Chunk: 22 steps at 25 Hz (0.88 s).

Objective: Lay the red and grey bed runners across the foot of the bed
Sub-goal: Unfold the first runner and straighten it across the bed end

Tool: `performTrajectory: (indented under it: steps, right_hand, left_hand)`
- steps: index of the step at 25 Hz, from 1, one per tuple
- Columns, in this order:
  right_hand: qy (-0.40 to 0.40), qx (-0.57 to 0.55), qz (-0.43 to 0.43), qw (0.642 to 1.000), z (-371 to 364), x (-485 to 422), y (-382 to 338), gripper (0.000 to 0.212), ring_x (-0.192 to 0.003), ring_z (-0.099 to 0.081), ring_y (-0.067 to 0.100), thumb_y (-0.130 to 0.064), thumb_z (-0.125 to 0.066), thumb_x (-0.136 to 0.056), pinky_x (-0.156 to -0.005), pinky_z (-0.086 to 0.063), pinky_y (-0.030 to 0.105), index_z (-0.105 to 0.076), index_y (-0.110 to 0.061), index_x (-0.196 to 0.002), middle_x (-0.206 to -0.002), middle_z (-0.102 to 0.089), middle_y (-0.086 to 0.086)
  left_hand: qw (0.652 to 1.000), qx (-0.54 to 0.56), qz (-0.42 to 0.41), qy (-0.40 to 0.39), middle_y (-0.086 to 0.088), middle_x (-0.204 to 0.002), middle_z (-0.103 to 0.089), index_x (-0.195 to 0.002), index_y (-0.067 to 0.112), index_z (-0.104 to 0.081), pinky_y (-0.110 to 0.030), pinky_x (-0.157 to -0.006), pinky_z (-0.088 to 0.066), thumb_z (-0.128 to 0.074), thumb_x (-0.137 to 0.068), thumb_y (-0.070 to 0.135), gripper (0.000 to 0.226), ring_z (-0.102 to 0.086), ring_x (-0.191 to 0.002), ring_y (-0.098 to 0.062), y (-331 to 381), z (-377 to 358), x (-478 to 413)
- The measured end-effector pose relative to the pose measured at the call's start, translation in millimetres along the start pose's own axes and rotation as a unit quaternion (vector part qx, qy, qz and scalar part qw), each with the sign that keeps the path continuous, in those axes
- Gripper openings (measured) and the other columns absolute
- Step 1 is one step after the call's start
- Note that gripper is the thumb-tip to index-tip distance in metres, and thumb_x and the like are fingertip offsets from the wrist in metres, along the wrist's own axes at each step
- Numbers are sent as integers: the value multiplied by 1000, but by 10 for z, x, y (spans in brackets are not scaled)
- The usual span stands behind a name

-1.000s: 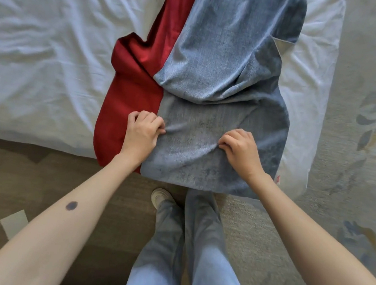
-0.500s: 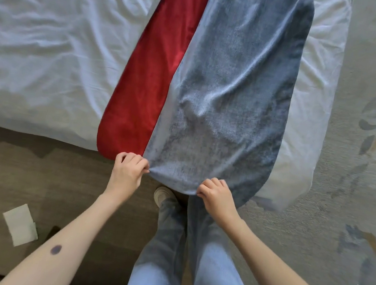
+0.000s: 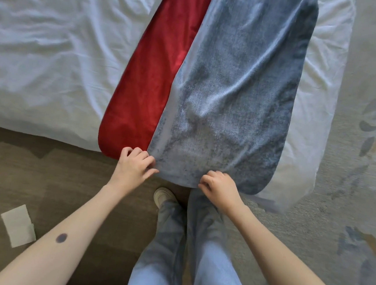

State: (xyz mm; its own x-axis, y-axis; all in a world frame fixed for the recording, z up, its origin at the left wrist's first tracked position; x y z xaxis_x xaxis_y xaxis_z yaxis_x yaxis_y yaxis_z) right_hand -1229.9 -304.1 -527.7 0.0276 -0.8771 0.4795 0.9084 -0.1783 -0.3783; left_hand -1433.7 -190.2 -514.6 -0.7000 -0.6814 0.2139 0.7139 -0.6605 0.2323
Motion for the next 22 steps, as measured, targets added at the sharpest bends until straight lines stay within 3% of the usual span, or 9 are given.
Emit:
performTrajectory:
  steps: [4,9,12,15,19,22]
  right_hand:
    - [192,-91,-83,973,688,-151,328,15,-75,-62,20,-24,-55,-92,-63,-50,33,-65,-13,-86,-82,-67,2]
    - [318,-189,-288,883,1286,-512,947,18,-87,-61,28,-22,-49,-94,-69,-41,31,-61,-12,-103,-103,-62,10]
    - [321,-174,-403,839,1428,-560,1315,28,-93,-59,35,-25,-48,-95,-72,-44,38,-51,-9,-118,-121,-50,14]
    - [291,-176,-469,815,1444,-565,1536,32,-96,-60,38,-30,-48,-96,-75,-45,40,-49,-5,-117,-124,-47,16]
    - [288,-212,-491,795,1438,-577,1640,27,-101,-58,35,-31,-51,-94,-83,-44,40,-57,-7,-105,-119,-55,14]
    - [282,-216,-489,797,1429,-595,1661,25,-100,-57,35,-30,-51,-94,-83,-43,40,-58,-7,-99,-116,-57,14]
  left_hand:
    - [989,62,91,101,-4,-75,-65,-83,14,-64,-39,-67,-37,-53,-87,28,18,-57,-73,-27,-155,401,-514]
    - [966,84,210,128,-14,-97,-62,-99,12,-60,-44,-78,-39,-52,-88,21,16,-53,-94,-35,-315,686,-1259]
    - [944,67,294,136,-19,-120,-53,-118,9,-52,-49,-90,-37,-51,-88,19,32,-48,-111,-37,-536,715,-1453]
    - [922,47,358,138,-23,-128,-48,-128,5,-44,-53,-93,-35,-48,-91,19,40,-45,-117,-40,-764,730,-1500]
    - [886,79,434,140,-23,-131,-48,-131,3,-39,-53,-97,-32,-43,-94,21,41,-43,-121,-39,-891,712,-1554]
    - [862,114,478,125,-22,-125,-54,-117,3,-53,-50,-98,-32,-42,-95,22,30,-43,-121,-39,-970,666,-1606]
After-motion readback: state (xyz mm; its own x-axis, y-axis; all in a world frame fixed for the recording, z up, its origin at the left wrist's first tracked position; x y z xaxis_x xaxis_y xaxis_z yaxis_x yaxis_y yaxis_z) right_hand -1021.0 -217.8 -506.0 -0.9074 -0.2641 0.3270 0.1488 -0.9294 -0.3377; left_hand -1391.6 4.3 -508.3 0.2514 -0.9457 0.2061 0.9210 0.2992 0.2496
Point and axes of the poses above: each hand's wrist, its own x-axis away from the middle knuckle, its own z-axis out of the back of the hand, y = z × x, the point moved 4 cm from there along -x, towards the middle knuckle
